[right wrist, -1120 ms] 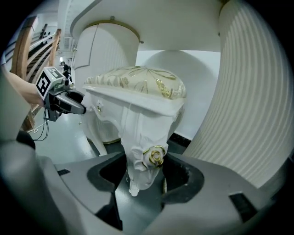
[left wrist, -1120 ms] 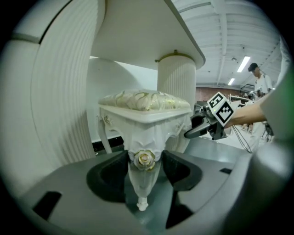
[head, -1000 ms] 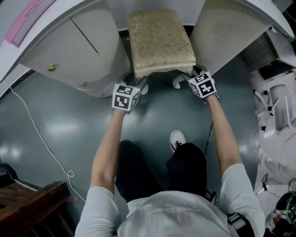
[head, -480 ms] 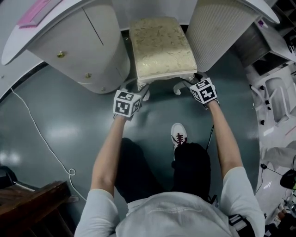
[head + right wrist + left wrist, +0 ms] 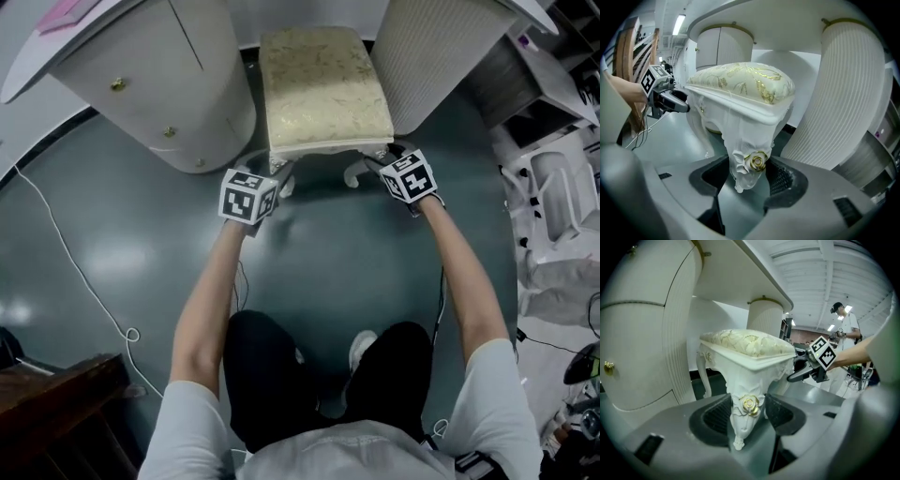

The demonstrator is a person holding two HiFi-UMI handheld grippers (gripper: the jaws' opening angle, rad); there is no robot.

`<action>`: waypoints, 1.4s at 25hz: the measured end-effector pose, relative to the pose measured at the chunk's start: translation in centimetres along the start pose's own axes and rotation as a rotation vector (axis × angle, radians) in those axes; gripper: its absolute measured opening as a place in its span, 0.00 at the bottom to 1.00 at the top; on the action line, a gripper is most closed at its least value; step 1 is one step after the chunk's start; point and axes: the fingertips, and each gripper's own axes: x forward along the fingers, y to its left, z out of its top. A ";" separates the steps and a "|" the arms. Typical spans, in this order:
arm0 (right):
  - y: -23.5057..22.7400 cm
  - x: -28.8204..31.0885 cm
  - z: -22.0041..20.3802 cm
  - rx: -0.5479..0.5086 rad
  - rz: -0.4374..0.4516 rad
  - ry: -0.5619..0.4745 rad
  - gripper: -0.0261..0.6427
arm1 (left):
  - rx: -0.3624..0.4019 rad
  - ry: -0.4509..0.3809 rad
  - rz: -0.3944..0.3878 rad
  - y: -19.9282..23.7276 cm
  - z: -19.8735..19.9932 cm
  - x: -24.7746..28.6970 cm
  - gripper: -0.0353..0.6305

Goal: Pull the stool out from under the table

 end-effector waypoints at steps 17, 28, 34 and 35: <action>7.4 -7.5 -6.3 -0.129 0.032 -0.055 0.41 | -0.044 0.005 0.036 -8.4 -5.9 -7.1 0.40; 11.9 -14.0 -11.4 -0.109 0.099 -0.077 0.40 | -0.040 -0.011 -0.030 -15.9 -9.8 -12.3 0.38; 13.8 -16.1 -12.9 -0.120 0.152 -0.071 0.39 | -0.028 -0.014 -0.080 -17.9 -11.2 -14.2 0.38; 14.2 -16.3 -13.1 -0.123 0.154 -0.067 0.39 | -0.027 -0.015 -0.093 -18.0 -11.4 -14.5 0.38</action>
